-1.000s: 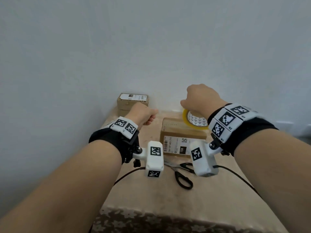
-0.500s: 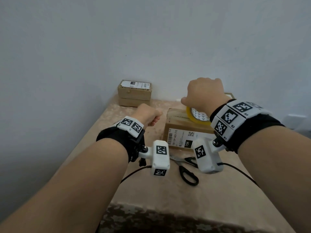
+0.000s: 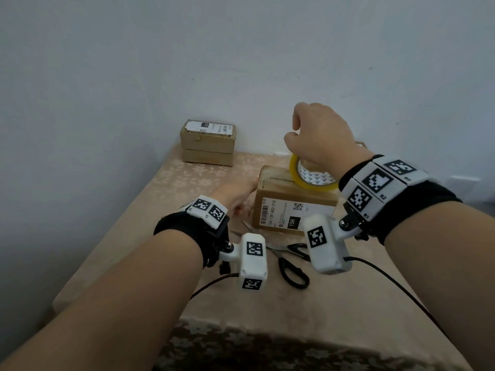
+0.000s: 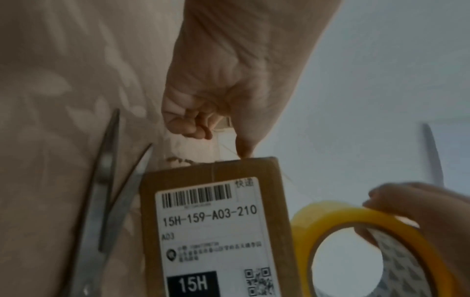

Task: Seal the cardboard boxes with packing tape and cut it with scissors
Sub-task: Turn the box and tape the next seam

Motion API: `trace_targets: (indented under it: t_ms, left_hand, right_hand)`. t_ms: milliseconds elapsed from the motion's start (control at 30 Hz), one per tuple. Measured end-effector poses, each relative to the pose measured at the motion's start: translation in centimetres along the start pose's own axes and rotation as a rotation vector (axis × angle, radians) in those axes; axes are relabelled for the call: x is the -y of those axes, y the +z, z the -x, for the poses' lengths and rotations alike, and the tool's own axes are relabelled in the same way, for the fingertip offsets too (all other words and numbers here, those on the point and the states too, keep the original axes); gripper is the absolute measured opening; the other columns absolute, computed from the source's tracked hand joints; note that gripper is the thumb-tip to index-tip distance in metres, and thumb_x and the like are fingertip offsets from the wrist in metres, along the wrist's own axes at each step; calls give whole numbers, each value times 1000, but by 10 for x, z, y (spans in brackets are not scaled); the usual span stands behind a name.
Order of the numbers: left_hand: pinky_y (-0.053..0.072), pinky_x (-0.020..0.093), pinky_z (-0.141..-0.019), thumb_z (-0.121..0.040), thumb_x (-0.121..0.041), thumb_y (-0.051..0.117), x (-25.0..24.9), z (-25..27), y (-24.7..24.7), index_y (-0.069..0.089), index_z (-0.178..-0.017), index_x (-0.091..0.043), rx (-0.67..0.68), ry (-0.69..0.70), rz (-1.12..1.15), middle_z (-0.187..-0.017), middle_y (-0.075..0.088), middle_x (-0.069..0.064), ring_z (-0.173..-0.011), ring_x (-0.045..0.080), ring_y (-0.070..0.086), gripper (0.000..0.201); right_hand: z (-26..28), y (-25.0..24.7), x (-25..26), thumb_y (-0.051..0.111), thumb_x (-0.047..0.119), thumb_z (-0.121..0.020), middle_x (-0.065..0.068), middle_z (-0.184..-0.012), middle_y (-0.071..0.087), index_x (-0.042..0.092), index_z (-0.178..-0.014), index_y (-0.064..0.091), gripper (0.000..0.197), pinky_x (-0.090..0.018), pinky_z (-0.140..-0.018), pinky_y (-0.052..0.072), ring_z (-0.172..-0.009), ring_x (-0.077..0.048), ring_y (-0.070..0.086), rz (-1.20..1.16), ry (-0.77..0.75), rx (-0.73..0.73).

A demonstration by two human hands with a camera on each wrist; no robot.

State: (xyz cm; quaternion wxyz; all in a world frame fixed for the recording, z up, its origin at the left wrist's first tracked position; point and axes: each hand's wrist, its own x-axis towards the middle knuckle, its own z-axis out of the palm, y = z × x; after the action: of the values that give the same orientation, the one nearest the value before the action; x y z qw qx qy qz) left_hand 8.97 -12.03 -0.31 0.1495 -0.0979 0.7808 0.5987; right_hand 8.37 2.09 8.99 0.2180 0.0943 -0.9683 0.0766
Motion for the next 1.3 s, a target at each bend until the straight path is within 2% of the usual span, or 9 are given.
trace_targets:
  t_ms: [133,200,333,433,600,700,833,1067,1300]
  left_hand:
    - [44,33,-53,-94,-27,54,-11,2,-11,43,-76,-10,-80,110,-331,-68,39,7,-57,16,37,28]
    - [54,38,-75,-91,-15,59,-13,-1,-12,54,-79,-6,-94,179,-184,-77,49,11,-63,18,49,17]
    - [55,28,-68,-93,-9,52,-16,1,-1,54,-73,-7,-44,150,94,-73,58,8,-70,21,59,20]
    - [48,30,-75,-101,-27,36,-21,12,7,53,-79,-13,16,169,-16,-83,59,8,-77,21,57,31]
    - [33,42,-109,-96,-60,11,-17,15,3,43,-137,-16,145,139,-345,-137,50,8,-123,27,48,68]
    - [27,30,-109,-103,-41,12,-24,15,5,44,-136,-11,105,380,-434,-137,46,13,-132,23,38,55]
    - [5,22,-114,-104,-34,17,-16,10,12,15,-150,-12,124,420,-581,-159,8,2,-146,14,6,51]
    - [7,16,-110,-105,-30,19,-6,-5,6,11,-151,-12,145,480,-693,-159,9,1,-145,11,8,50]
    - [-1,45,-117,-94,-60,7,-17,-9,0,1,-152,-17,122,488,-1213,-159,-4,-1,-147,17,-2,72]
  right_hand:
    - [0,-4,-4,58,15,-83,-5,-100,43,7,-106,54,25,-31,-68,37,-82,-25,48,-68,-48,-5]
    - [3,-5,-4,59,21,-83,-7,-106,48,8,-106,57,27,-33,-73,39,-85,-27,51,7,-43,-37]
    - [12,-6,-9,51,46,-86,-5,-103,57,13,-101,59,36,-42,-87,41,-99,-29,52,96,173,38]
    - [17,-3,-16,49,46,-90,-7,-117,61,15,-120,60,45,-39,-86,46,-109,-27,54,-109,235,58]
    - [23,-6,-21,56,55,-86,-11,-122,51,9,-126,52,61,-29,-78,37,-98,-21,49,-218,286,-7]
    - [26,-6,-27,52,55,-89,-5,-101,53,9,-114,55,53,-29,-74,34,-89,-19,45,-357,345,-13]
    - [27,-5,-29,54,51,-88,-4,-90,52,7,-104,57,47,-30,-71,36,-86,-22,48,-405,375,-2]
    - [11,-19,-29,59,44,-80,-2,-61,45,10,-64,45,40,-29,-53,32,-61,-22,47,-26,232,103]
    - [29,-16,-58,55,41,-87,-1,-94,53,17,-97,61,27,-33,-71,41,-91,-23,53,-53,188,43]
